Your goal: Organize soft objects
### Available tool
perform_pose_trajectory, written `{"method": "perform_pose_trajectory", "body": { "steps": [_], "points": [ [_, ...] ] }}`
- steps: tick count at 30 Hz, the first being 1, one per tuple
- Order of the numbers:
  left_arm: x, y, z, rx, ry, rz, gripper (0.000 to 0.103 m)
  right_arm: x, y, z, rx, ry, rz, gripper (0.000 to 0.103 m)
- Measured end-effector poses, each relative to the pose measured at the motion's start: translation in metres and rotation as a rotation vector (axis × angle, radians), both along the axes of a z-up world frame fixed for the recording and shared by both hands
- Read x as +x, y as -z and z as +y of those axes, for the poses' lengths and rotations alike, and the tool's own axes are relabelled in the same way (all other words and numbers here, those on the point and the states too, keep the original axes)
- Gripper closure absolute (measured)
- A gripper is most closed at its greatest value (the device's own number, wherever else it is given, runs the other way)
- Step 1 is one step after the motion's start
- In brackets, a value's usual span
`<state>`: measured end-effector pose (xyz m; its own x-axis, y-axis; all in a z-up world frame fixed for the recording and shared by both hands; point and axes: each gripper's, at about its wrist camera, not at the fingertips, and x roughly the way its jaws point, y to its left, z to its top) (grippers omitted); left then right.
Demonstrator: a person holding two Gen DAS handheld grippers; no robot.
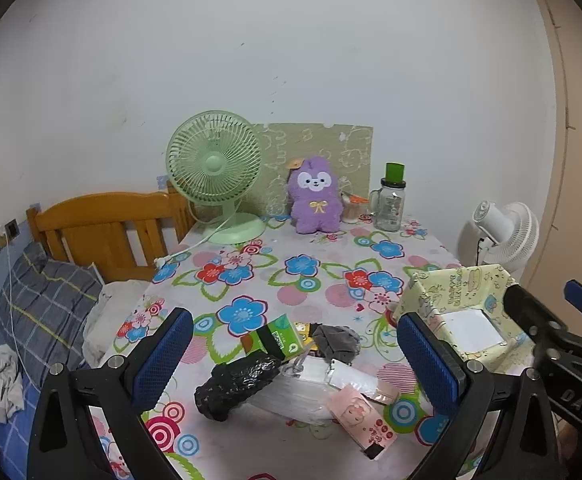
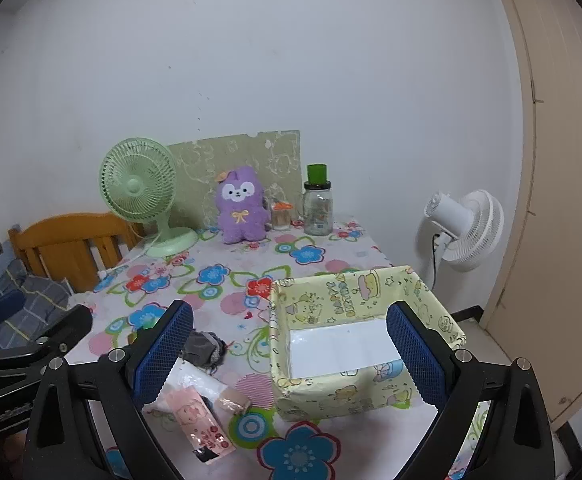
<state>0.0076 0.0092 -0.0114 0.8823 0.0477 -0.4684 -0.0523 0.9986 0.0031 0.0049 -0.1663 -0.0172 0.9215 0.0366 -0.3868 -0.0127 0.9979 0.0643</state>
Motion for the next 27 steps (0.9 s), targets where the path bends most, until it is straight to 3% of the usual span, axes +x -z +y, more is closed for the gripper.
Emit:
{"method": "perform_pose_trajectory", "body": {
  "steps": [27],
  "points": [
    [0.0038, 0.0061, 0.0071, -0.011, -0.002, 0.002, 0.000, -0.0007, -0.0031, 0.0095, -0.016, -0.020, -0.010, 0.004]
  ]
}}
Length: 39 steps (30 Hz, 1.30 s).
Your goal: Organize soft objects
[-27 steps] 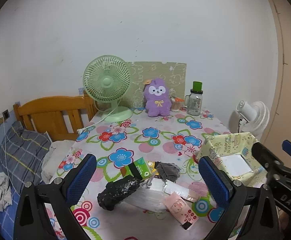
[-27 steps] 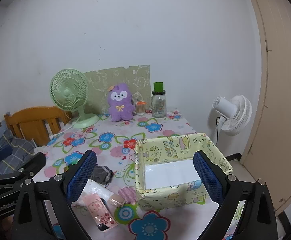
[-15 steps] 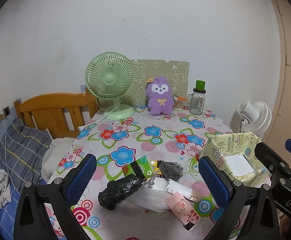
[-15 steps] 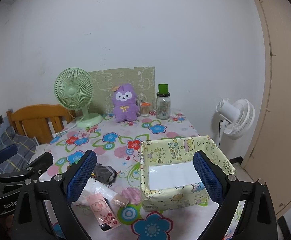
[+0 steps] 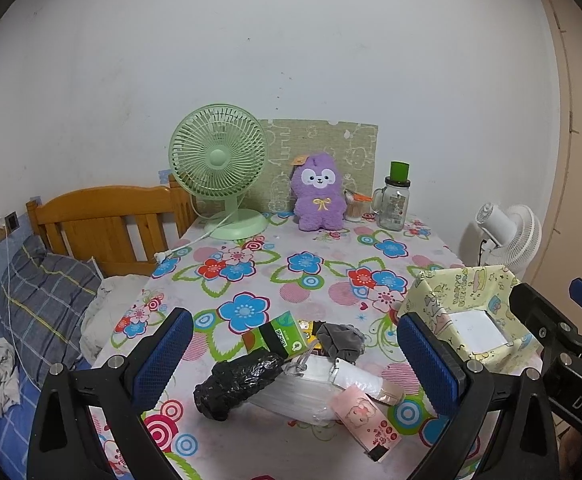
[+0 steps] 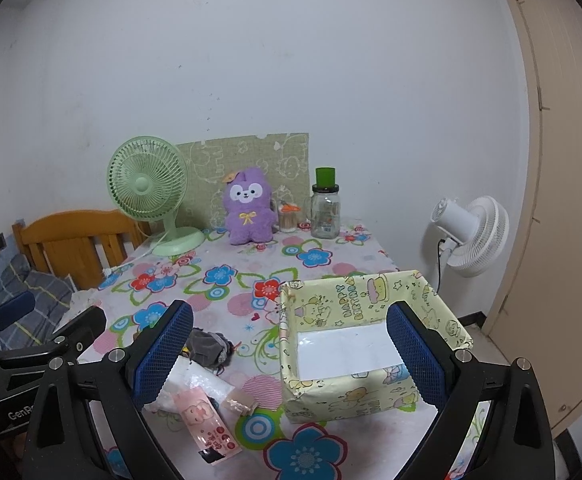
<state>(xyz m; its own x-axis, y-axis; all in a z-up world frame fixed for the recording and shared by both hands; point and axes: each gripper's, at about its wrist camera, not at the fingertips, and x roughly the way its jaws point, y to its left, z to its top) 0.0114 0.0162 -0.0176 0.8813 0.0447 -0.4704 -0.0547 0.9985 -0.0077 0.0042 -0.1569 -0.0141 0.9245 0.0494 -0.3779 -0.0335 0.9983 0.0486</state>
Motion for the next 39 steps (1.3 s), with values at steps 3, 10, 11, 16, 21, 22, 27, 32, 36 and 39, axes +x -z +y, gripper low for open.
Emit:
{"method": "perform_pose_trajectory", "body": {
  "steps": [3, 10, 11, 16, 21, 22, 27, 32, 36, 39],
  "points": [
    [0.0001, 0.0003, -0.0020, 0.006, 0.003, 0.006, 0.000, -0.0006, 0.0006, -0.0006, 0.002, 0.003, -0.001, 0.004],
    [0.0000, 0.0007, -0.0027, 0.004, 0.001, 0.009, 0.000, -0.0011, 0.0005, -0.0017, 0.000, 0.008, -0.002, 0.004],
    [-0.0002, 0.0010, -0.0028, 0.003, 0.000, 0.009, 0.000, -0.0014, 0.0005, -0.0019, -0.001, 0.008, -0.003, 0.004],
    [-0.0022, 0.0016, -0.0037, 0.009, -0.001, 0.007, 0.000, -0.0017, 0.0005, -0.0027, 0.000, 0.006, -0.003, 0.004],
    [-0.0025, 0.0013, -0.0035, 0.008, -0.001, 0.006, 0.000, -0.0017, 0.0005, -0.0020, -0.001, 0.007, -0.002, 0.004],
    [-0.0024, 0.0012, -0.0036, 0.008, -0.002, 0.006, 0.000, -0.0021, 0.0005, -0.0022, -0.001, 0.008, -0.003, 0.004],
    [-0.0023, 0.0005, -0.0036, 0.009, -0.003, 0.005, 0.000, -0.0021, 0.0008, -0.0023, 0.000, 0.008, -0.004, 0.004],
    [-0.0021, -0.0001, -0.0034, 0.007, -0.002, 0.004, 0.000, -0.0022, 0.0004, -0.0036, 0.005, 0.011, -0.004, 0.004],
    [-0.0020, -0.0001, -0.0029, 0.007, -0.002, 0.004, 0.000, -0.0013, -0.0006, -0.0040, 0.004, 0.012, -0.004, 0.004],
    [-0.0022, -0.0005, -0.0028, 0.007, -0.004, 0.001, 0.000, -0.0017, -0.0008, -0.0034, 0.004, 0.012, -0.003, 0.004]
  ]
}}
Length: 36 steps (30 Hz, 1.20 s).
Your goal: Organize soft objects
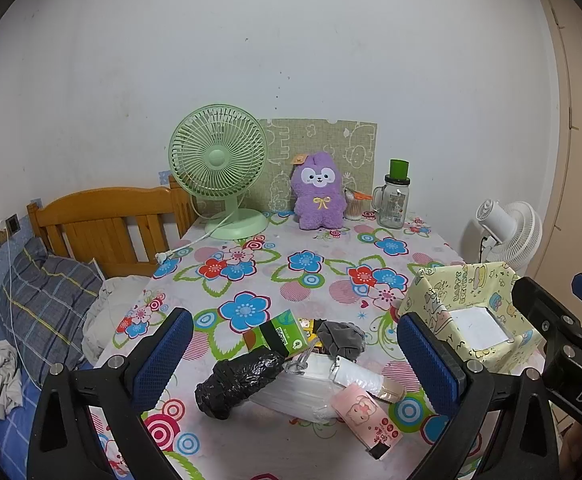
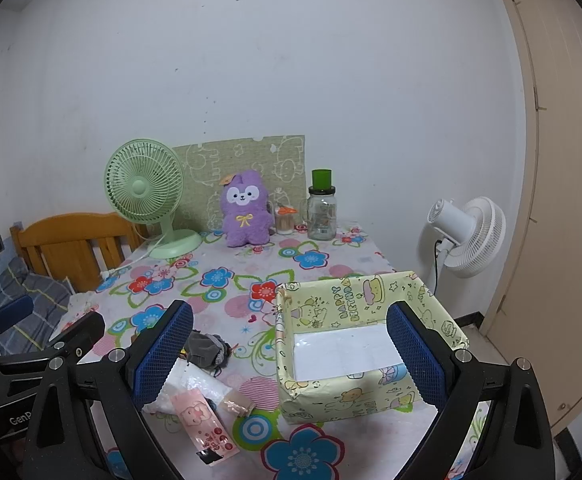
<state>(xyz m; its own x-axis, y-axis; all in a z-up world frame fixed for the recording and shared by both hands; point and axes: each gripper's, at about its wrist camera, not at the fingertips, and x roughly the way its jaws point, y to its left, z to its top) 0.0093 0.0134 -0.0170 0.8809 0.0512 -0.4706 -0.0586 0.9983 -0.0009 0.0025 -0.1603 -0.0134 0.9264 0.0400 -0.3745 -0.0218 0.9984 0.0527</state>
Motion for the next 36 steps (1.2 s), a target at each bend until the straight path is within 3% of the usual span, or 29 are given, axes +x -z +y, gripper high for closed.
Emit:
{"method": "perform_pose_trajectory", "body": {
  "steps": [15, 36],
  "points": [
    [0.009, 0.007, 0.013, 0.012, -0.017, 0.019, 0.001, 0.012, 0.006, 0.009, 0.025, -0.030, 0.023, 0.004],
    [0.030, 0.052, 0.048, 0.030, 0.000, 0.150, 0.005, 0.037, 0.041, 0.067, -0.007, -0.137, 0.090, 0.010]
  ]
}}
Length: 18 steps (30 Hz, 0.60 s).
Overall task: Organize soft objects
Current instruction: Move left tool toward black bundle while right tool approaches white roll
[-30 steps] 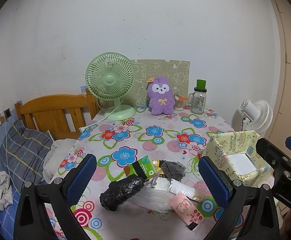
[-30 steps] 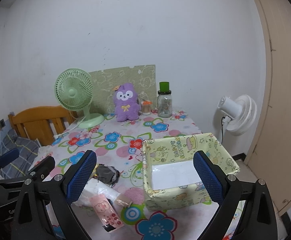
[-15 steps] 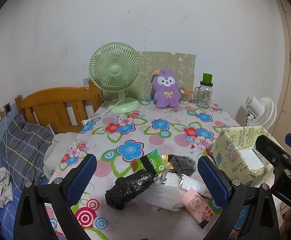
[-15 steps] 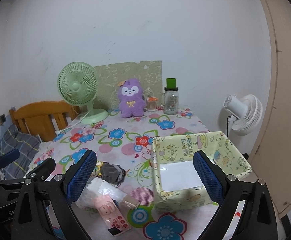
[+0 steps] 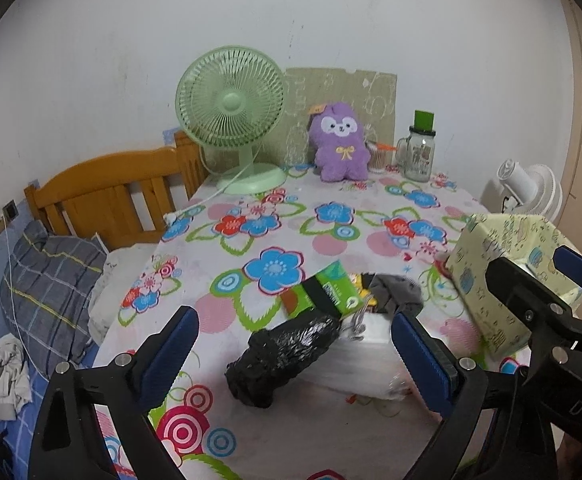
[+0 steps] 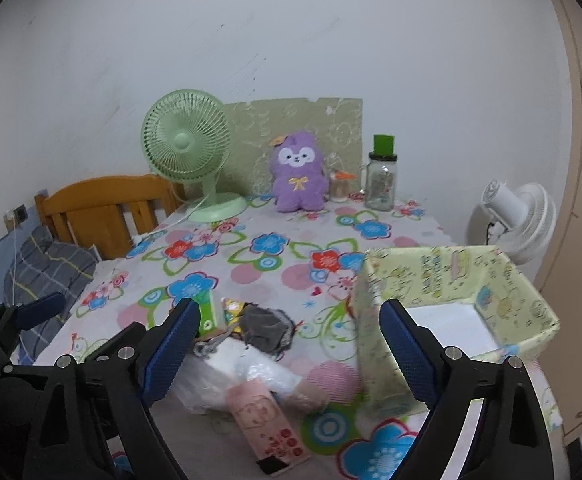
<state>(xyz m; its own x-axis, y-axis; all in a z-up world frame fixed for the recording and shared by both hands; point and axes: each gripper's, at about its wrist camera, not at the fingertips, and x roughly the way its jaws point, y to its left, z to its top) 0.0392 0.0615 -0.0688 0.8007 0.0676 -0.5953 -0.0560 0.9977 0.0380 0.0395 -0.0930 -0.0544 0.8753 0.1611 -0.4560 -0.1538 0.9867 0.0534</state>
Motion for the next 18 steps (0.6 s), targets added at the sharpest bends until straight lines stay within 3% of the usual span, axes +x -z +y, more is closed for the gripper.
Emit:
{"method": "perform_pose_trajectory", "body": {
  "steps": [18],
  "points": [
    [0.027, 0.056, 0.015, -0.018, 0.044, 0.176, 0.008, 0.020, 0.049, 0.033, -0.046, -0.030, 0.127, 0.016]
  ]
}}
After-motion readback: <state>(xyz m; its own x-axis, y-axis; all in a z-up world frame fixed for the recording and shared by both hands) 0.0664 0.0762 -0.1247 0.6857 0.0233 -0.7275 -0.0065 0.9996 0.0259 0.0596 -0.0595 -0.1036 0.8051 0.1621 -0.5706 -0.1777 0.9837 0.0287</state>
